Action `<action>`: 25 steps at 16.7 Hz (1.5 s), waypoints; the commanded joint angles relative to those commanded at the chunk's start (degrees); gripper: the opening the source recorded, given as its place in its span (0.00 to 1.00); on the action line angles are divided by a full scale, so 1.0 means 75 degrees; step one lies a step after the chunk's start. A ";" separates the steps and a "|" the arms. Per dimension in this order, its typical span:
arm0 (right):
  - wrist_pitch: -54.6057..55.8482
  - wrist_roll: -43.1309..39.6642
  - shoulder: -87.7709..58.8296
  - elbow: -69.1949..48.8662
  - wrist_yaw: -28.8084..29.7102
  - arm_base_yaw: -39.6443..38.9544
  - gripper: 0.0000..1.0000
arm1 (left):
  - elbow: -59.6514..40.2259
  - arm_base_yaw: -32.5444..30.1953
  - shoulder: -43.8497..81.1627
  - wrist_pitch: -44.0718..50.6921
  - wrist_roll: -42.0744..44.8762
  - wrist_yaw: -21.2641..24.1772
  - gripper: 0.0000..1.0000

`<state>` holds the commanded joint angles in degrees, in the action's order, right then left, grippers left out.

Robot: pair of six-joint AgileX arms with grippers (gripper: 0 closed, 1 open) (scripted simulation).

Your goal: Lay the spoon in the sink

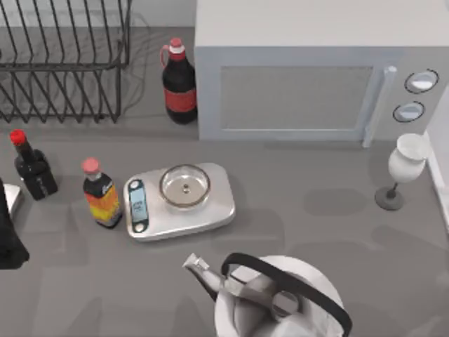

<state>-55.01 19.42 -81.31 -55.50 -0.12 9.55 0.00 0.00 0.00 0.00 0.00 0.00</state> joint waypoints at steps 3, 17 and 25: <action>-0.0343 0.0070 0.0152 -0.0055 -0.0051 0.0209 0.00 | 0.0000 0.0000 0.0000 0.0000 0.0000 0.0000 1.00; -0.1826 0.0209 -0.3031 -0.4182 -0.0344 0.0147 0.00 | 0.0000 0.0000 0.0000 0.0000 0.0000 0.0000 1.00; -0.4119 0.0212 -0.7532 -1.0266 -0.0063 0.0029 0.00 | 0.0000 0.0000 0.0000 0.0000 0.0000 0.0000 1.00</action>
<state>-85.90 21.01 -137.80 -132.50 -0.60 9.76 0.00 0.00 0.00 0.00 0.00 0.00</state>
